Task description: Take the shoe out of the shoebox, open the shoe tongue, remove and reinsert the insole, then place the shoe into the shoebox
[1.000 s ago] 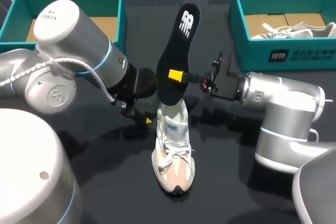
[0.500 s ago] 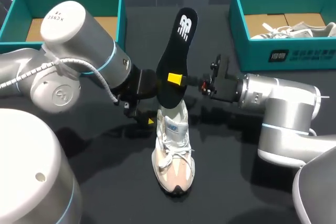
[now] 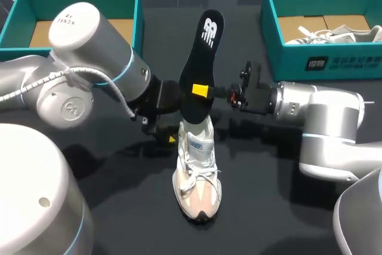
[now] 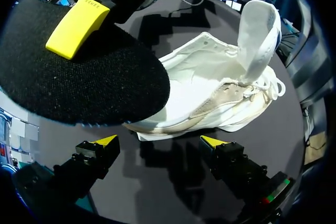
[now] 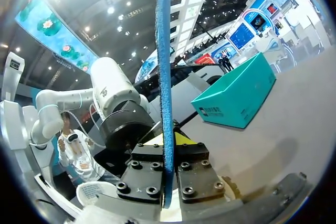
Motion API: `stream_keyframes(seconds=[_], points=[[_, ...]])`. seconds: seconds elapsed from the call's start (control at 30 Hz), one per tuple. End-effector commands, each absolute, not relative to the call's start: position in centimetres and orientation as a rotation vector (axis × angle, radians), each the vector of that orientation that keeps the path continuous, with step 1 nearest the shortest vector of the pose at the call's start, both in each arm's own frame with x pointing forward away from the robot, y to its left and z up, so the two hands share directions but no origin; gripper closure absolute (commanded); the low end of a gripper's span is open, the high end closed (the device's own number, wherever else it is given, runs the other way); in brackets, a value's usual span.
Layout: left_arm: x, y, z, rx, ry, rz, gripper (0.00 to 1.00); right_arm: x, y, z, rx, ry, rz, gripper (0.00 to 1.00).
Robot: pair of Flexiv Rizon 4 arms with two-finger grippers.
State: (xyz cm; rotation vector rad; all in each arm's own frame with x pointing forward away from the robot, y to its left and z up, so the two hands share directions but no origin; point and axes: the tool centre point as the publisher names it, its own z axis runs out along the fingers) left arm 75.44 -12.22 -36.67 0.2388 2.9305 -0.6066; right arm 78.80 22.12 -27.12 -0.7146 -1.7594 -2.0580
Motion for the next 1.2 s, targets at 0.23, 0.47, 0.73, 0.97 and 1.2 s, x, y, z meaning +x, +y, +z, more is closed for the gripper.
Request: stream_keyframes(seconds=[0.23, 0.47, 0.73, 0.97, 1.2], points=[[75.6, -12.6, -36.9, 0.247, 2.935, -0.598, 0.0, 78.8, 22.1, -27.5, -0.713, -1.768, -2.038, 1.0], [75.4, -12.5, -36.9, 0.259, 2.945, -0.595, 0.0, 78.8, 22.0, -27.7, -0.707, -1.776, -2.021, 1.0], [75.4, -12.5, -36.9, 0.266, 2.95, -0.595, 0.0, 78.7, 22.1, -28.1, -0.66, -1.806, -1.994, 1.0], [75.4, -12.5, -36.9, 0.266, 2.95, -0.595, 0.0, 78.6, 22.2, -28.3, -0.609, -1.814, -2.008, 1.0], [75.4, -12.5, -36.9, 0.266, 2.95, -0.595, 0.0, 78.7, 22.7, -28.4, -0.555, -1.83, -1.988, 1.0]])
